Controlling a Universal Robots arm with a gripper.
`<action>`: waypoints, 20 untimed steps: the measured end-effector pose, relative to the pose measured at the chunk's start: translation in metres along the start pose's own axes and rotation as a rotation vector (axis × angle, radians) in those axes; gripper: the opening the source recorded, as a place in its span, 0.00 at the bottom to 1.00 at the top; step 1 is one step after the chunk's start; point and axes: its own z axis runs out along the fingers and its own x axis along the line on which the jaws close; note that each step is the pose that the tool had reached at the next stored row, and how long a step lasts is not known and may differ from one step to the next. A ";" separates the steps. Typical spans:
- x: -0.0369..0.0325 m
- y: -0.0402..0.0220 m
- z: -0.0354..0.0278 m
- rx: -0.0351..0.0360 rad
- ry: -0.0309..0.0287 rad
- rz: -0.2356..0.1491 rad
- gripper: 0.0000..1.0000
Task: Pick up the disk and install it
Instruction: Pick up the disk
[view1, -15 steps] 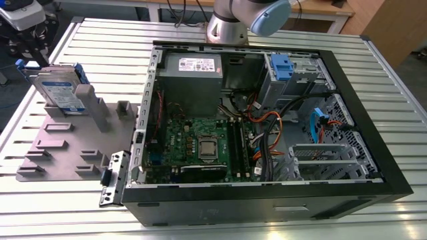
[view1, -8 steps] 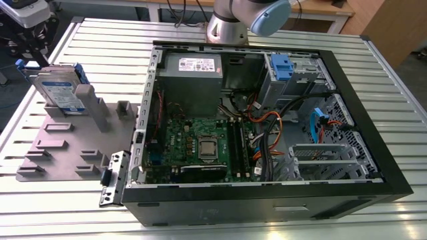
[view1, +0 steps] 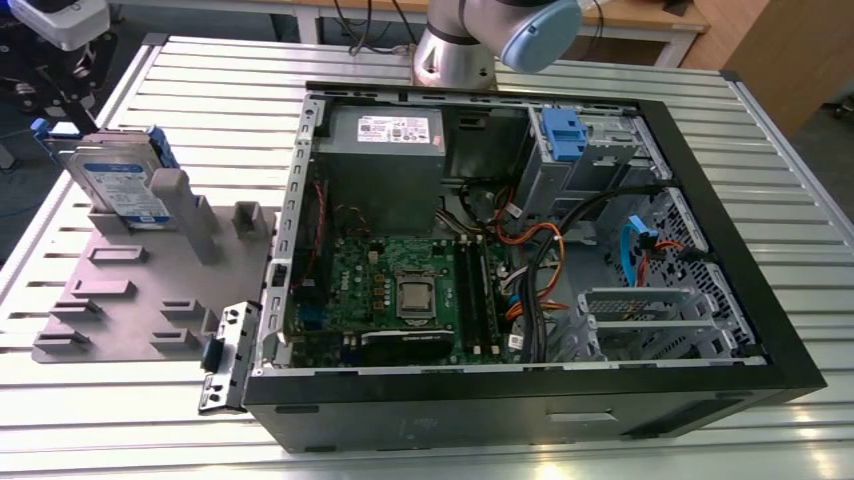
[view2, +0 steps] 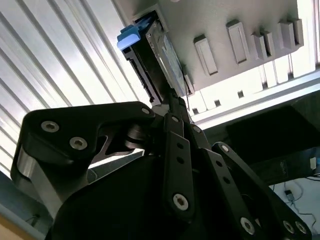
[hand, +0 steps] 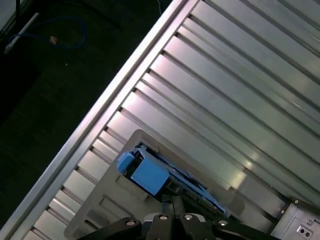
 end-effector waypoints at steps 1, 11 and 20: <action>0.0000 0.0000 0.0000 -0.0004 0.0007 -0.014 0.11; 0.0000 0.0000 0.0000 -0.0048 0.0077 -0.170 0.11; 0.0000 0.0000 0.0000 -0.0090 0.0146 -0.321 0.11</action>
